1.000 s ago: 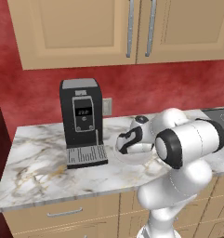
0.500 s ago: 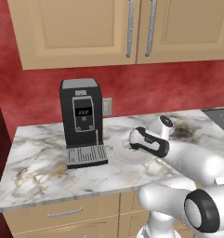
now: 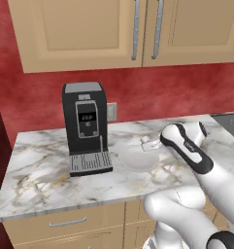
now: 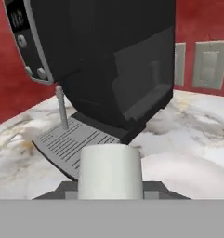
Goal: Pick up the marshmallow and place it in the cup of hot chocolate on the dining counter.
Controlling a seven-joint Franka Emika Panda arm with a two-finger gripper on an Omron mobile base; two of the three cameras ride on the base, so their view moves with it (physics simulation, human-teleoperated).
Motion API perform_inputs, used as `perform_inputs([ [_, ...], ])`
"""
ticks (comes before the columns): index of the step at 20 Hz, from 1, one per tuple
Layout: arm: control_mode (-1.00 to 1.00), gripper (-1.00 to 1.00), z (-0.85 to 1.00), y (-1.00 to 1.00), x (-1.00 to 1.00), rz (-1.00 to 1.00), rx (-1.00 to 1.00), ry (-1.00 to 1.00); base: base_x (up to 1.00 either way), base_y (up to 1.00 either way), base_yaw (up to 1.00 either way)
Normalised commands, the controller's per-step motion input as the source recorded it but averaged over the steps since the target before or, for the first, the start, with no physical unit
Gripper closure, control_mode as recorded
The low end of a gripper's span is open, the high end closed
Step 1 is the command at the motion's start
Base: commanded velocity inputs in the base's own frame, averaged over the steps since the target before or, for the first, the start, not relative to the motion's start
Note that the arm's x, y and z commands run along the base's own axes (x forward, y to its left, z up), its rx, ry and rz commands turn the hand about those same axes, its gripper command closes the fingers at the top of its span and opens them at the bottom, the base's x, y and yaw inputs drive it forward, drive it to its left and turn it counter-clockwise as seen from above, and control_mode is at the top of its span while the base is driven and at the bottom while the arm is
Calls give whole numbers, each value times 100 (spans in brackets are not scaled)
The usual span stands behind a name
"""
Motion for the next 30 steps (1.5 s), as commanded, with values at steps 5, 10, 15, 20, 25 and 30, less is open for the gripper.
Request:
perform_inputs([
  [5,-100,100,17,-69,-33,31,17,-62,0,0,0],
  [10,-100,100,22,-26,-11,31,15,-38,0,0,0],
  [15,-100,100,30,-5,-11,27,5,-27,0,0,0],
  [20,-100,100,28,-23,-20,31,2,-3,0,0,0],
  [25,-100,100,21,-12,-7,24,0,1,0,0,0],
  [30,-100,100,14,0,-37,17,4,-6,0,0,0],
])
